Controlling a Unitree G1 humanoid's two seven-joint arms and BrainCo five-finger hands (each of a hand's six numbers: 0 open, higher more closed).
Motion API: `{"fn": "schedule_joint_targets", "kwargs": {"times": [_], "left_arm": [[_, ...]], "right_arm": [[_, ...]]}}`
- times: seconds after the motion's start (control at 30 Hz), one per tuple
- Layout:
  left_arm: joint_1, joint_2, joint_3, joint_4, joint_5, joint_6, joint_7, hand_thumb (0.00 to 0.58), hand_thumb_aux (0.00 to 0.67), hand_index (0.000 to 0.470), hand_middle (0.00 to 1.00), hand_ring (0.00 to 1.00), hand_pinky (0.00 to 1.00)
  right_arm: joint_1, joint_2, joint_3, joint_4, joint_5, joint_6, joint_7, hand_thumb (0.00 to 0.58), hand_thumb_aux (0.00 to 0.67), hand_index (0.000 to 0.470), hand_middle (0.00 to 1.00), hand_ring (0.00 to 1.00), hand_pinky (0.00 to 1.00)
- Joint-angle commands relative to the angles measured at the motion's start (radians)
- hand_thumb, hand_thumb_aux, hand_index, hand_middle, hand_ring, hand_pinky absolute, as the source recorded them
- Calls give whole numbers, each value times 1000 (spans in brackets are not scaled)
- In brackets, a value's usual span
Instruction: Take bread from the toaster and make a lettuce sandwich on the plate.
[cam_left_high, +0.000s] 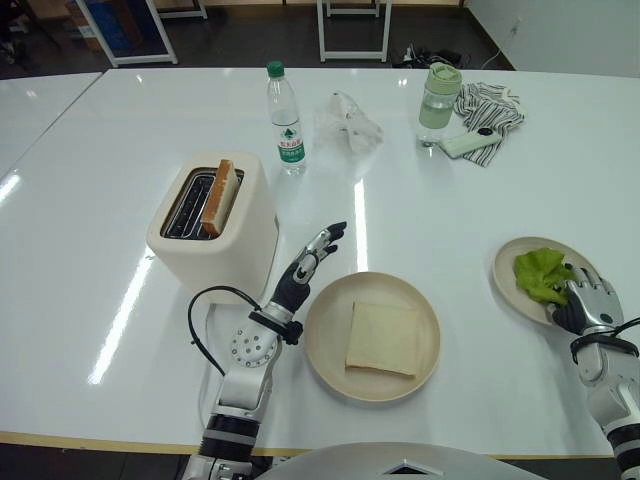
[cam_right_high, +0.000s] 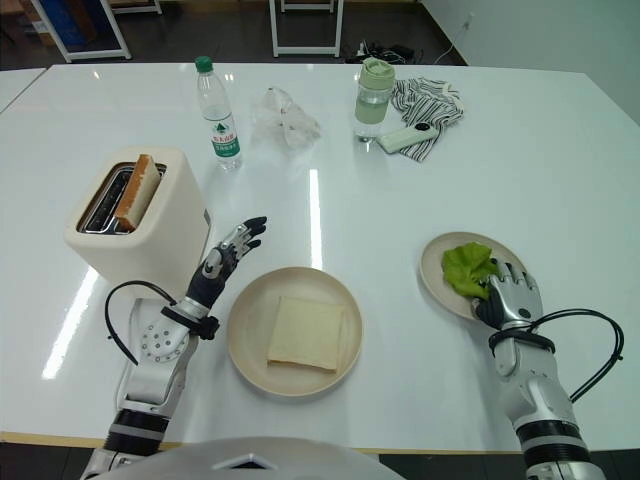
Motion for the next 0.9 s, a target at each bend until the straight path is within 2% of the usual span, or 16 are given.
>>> {"fn": "schedule_joint_targets", "kwargs": {"times": [0.03,0.43,0.7,0.9], "left_arm": [[8,9,0,-7,9,15,0,0,0,0,0,0,0],[0,4,1,14,13,7,6,0,0,0,0,0,0],[-8,1,4,35,14,0,11,0,0,0,0,0,0],[-20,-1,7,57,11,-8,16,0,0,0,0,0,0]], "right_arm": [[20,-6,-15,-41,20,3,-13,580,670,470,0,0,0],[75,-7,-107,-287,-4,-21,-153,580,670,470,0,0,0],[106,24,-132,-474,45,-156,-186,580,670,470,0,0,0],[110,73,-94,-590,110,-303,-149,580,670,470,0,0,0]]}}
